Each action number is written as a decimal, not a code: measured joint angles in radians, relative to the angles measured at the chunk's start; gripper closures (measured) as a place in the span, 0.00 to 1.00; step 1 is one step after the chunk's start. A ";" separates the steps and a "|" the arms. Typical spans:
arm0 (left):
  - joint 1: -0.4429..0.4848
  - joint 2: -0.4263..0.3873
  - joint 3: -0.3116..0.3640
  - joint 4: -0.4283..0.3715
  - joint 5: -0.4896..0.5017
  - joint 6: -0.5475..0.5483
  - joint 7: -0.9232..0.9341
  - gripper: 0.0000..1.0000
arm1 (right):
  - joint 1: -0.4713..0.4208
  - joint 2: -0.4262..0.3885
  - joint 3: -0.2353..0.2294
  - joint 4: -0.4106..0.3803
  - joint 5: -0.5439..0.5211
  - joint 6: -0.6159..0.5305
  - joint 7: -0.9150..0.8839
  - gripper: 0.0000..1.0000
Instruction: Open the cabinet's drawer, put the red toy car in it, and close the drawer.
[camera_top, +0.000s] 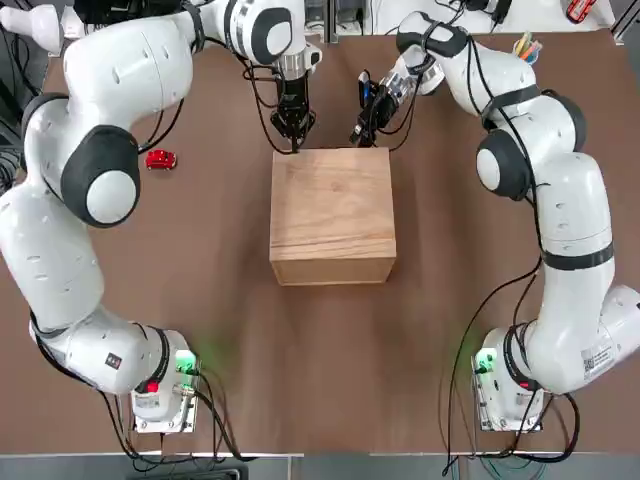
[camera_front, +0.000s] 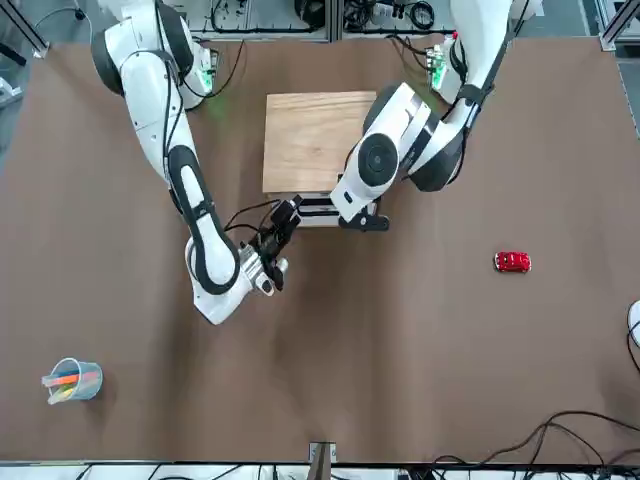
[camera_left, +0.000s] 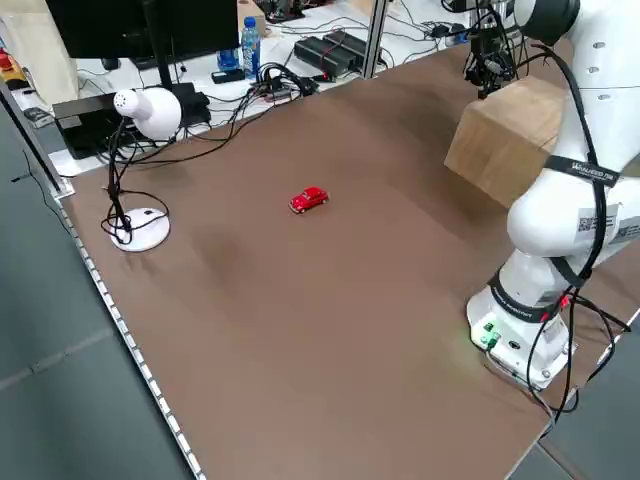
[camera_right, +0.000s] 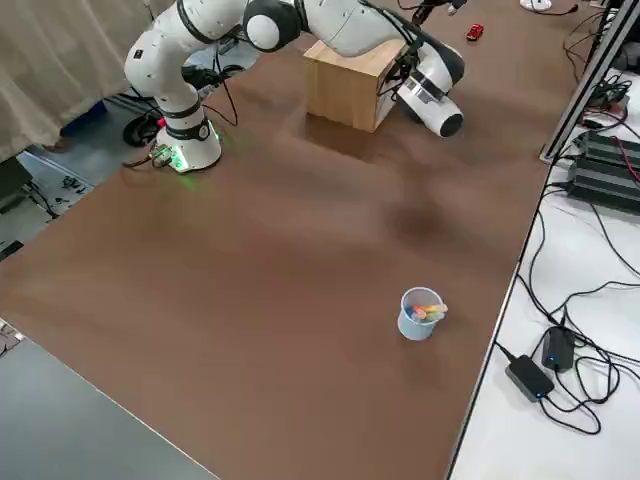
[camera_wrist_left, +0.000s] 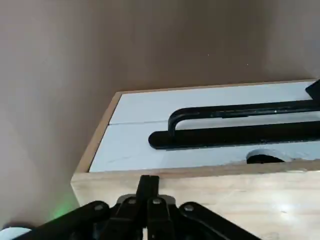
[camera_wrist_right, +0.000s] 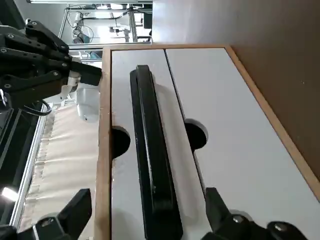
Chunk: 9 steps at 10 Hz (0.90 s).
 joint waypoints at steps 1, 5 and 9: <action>0.000 0.000 0.000 0.000 0.000 0.000 0.000 0.99 | 0.000 0.000 0.000 0.000 0.000 -0.002 0.000 0.00; 0.000 0.000 0.000 0.000 0.000 0.000 0.000 0.99 | 0.000 0.000 0.000 0.000 0.000 -0.002 -0.004 0.06; 0.000 0.000 0.000 0.000 0.000 0.000 0.000 0.99 | 0.000 0.000 0.000 0.000 0.000 -0.002 -0.004 0.33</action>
